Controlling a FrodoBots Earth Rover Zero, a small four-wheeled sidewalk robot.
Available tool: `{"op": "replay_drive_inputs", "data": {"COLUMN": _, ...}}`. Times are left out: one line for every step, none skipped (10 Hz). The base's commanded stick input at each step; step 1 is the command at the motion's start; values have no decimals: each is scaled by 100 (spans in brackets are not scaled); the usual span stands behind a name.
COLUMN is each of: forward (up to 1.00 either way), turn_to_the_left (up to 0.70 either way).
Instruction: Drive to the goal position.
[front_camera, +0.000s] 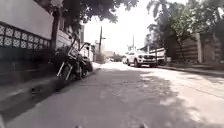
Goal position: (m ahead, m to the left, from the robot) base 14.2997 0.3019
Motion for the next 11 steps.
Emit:
{"op": "replay_drive_inputs", "data": {"forward": 70, "turn_to_the_left": 0}}
{"op": "replay_drive_inputs", "data": {"forward": 70, "turn_to_the_left": 0}}
{"op": "replay_drive_inputs", "data": {"forward": 70, "turn_to_the_left": 0}}
{"op": "replay_drive_inputs", "data": {"forward": 70, "turn_to_the_left": 0}}
{"op": "replay_drive_inputs", "data": {"forward": 84, "turn_to_the_left": 0}}
{"op": "replay_drive_inputs", "data": {"forward": 85, "turn_to_the_left": 0}}
{"op": "replay_drive_inputs", "data": {"forward": 85, "turn_to_the_left": 0}}
{"op": "replay_drive_inputs", "data": {"forward": 85, "turn_to_the_left": 0}}
{"op": "replay_drive_inputs", "data": {"forward": 85, "turn_to_the_left": 0}}
{"op": "replay_drive_inputs", "data": {"forward": 85, "turn_to_the_left": 0}}
{"op": "replay_drive_inputs", "data": {"forward": 85, "turn_to_the_left": -21}}
